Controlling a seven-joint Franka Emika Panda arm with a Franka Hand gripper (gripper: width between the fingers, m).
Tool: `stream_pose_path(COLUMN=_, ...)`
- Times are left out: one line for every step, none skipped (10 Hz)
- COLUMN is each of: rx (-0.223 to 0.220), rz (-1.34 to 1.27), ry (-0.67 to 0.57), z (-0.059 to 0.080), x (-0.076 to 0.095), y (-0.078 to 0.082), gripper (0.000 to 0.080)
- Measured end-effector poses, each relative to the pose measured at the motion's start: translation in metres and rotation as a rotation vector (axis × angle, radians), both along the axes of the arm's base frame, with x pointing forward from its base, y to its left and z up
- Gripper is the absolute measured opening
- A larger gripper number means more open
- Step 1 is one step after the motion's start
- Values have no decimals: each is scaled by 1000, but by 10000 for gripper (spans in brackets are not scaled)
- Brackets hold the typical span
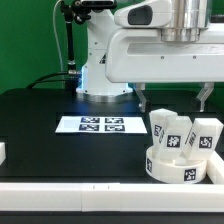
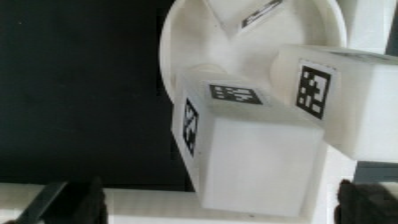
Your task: Assemble stool
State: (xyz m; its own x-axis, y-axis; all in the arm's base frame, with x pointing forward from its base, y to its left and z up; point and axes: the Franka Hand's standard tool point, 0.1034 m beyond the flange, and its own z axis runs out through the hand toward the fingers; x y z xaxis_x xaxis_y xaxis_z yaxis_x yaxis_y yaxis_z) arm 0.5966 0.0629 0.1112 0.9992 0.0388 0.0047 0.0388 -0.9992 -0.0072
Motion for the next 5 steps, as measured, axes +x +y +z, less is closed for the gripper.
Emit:
stream_pose_path(rx=-5, rz=83, ry=4, z=-3, x=-1, y=-3, gripper=649)
stream_pose_path(rx=-12, rz=189, ry=8, z=-4, x=-1, y=-5, gripper=649)
stream_pose_path(rx=-28, rz=325, ry=14, z=-6, x=-3, y=-4, gripper=649)
stream_pose_path(rx=-45, rz=441, ry=23, z=-7, x=-4, y=-1, gripper=649)
stream_pose_path(rx=-58, rz=505, ry=30, z=-6, x=-4, y=0, gripper=649)
